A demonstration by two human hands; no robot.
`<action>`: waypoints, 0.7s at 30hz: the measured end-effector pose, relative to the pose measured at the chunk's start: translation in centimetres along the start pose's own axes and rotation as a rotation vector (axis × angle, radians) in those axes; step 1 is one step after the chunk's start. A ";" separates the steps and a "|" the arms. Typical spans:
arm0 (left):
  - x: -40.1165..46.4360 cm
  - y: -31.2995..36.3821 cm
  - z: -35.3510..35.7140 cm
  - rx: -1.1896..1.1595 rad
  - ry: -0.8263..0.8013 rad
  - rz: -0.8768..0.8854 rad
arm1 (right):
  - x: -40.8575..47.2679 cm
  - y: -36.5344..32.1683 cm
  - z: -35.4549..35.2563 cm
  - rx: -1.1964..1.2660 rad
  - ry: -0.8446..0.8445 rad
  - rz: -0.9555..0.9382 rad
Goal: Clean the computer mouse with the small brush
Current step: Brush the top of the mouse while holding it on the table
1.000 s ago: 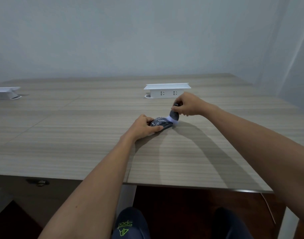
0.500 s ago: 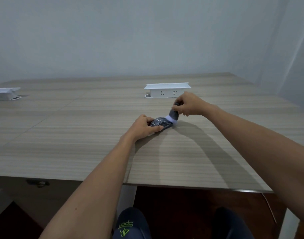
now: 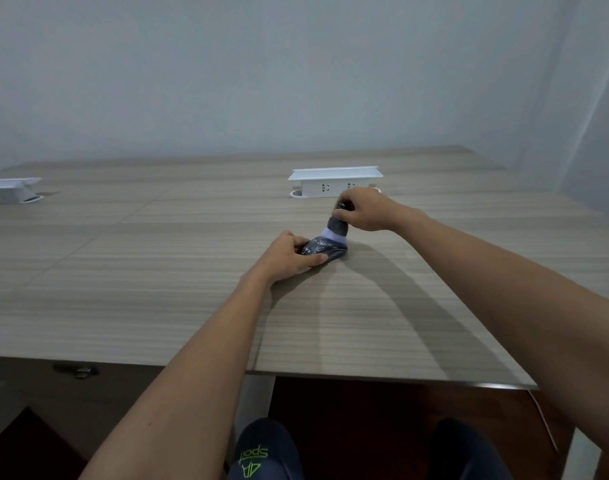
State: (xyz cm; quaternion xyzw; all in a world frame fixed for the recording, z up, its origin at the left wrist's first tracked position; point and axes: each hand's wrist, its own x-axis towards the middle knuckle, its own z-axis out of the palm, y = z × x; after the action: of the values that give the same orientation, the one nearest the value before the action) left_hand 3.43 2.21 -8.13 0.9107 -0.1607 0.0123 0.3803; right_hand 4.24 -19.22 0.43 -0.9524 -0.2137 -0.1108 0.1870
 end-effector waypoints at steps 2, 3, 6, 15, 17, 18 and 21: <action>0.1 0.0 -0.1 0.008 -0.002 -0.007 | 0.2 0.7 0.2 -0.009 -0.017 0.029; 0.0 0.1 -0.1 0.008 -0.002 -0.009 | 0.2 0.8 0.2 -0.012 -0.022 0.033; -0.1 0.0 -0.1 -0.008 -0.006 -0.007 | 0.5 0.0 0.3 0.000 -0.019 0.014; -0.2 0.0 -0.1 0.000 -0.001 -0.001 | 0.8 -0.9 0.1 -0.032 -0.083 0.028; -0.2 0.1 -0.1 -0.004 -0.003 0.004 | 0.7 -0.6 0.0 -0.044 -0.093 0.046; -0.1 0.1 -0.1 -0.016 -0.009 0.009 | 0.6 -0.7 0.0 -0.038 -0.085 0.049; -0.1 0.1 -0.1 -0.005 -0.012 0.008 | 0.6 -1.3 -0.2 0.011 -0.050 0.041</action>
State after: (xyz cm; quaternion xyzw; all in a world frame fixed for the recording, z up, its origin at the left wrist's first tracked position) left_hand 3.29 2.30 -8.01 0.9091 -0.1667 0.0078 0.3817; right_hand 4.15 -18.05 1.17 -0.9580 -0.1995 -0.0817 0.1893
